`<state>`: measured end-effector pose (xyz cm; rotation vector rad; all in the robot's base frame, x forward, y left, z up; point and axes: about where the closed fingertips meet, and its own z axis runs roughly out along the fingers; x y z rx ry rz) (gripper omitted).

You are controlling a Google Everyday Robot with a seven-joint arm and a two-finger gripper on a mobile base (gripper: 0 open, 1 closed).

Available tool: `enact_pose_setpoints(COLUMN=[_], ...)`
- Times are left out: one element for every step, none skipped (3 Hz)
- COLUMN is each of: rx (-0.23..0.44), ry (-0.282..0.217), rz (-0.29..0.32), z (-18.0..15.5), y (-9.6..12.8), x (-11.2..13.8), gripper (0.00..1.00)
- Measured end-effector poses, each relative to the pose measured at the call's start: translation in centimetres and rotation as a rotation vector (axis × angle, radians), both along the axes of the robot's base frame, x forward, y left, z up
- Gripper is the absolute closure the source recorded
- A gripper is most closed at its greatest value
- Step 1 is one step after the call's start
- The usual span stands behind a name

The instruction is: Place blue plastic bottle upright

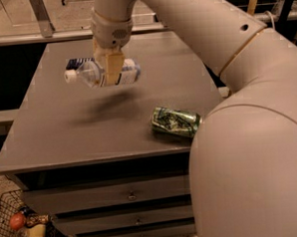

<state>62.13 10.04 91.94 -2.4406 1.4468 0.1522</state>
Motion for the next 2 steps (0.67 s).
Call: enact_pose_setpoints(rx=[0.114, 0.146], ry=[-0.014, 0.002], rz=[0.015, -0.062], z=[3.1, 1.9], y=[1.8, 1.7], x=[0.0, 0.3], gripper=[1.0, 1.0])
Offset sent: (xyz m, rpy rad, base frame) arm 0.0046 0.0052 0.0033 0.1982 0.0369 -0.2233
